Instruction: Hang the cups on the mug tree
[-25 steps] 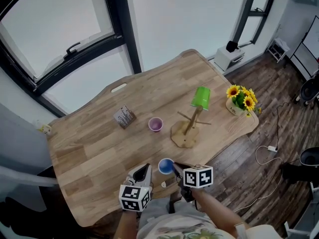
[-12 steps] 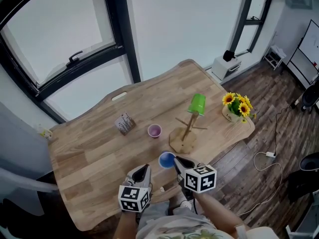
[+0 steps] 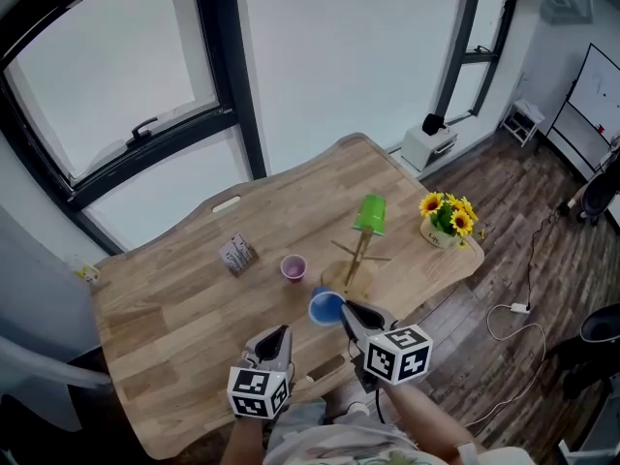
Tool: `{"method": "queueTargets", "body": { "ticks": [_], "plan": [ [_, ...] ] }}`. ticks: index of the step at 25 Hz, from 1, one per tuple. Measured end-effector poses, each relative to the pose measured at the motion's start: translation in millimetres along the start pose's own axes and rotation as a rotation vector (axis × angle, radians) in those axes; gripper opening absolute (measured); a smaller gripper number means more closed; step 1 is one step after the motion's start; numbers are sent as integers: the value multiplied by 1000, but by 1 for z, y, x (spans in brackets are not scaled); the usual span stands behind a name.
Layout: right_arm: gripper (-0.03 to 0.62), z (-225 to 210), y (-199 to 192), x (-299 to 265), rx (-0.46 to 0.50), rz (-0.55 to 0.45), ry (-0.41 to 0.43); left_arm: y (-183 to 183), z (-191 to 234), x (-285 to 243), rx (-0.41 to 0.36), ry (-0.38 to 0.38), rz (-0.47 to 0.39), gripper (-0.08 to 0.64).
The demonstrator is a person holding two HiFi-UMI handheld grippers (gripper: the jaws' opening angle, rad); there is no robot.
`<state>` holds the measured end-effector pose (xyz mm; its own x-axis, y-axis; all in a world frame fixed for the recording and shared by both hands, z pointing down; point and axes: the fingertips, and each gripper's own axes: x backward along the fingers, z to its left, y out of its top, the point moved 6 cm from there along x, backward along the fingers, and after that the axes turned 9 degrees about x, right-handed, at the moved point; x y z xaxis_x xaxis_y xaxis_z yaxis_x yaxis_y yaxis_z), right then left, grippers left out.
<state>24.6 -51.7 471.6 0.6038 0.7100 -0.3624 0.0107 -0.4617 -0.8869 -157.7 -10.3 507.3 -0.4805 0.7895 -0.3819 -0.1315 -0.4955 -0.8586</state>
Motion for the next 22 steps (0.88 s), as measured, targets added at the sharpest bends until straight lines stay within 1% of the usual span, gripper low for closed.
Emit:
{"method": "queueTargets", "body": {
  "ticks": [4,9,15,22],
  "plan": [
    [17,0,7,9,17,-32,-15,5,-6,-2,-9,-15,-15,0],
    [17,-4,10,20,47,-44,-44,7,-15,-5,-16,-37,-19,1],
    [17,-14,7,34,54,-48,-82,5,-23,-9,-22,-55,-15,0],
    [17,-35,5,51,47,-49,-144,4,-33,-17,-23,-73,-8,1]
  ]
}}
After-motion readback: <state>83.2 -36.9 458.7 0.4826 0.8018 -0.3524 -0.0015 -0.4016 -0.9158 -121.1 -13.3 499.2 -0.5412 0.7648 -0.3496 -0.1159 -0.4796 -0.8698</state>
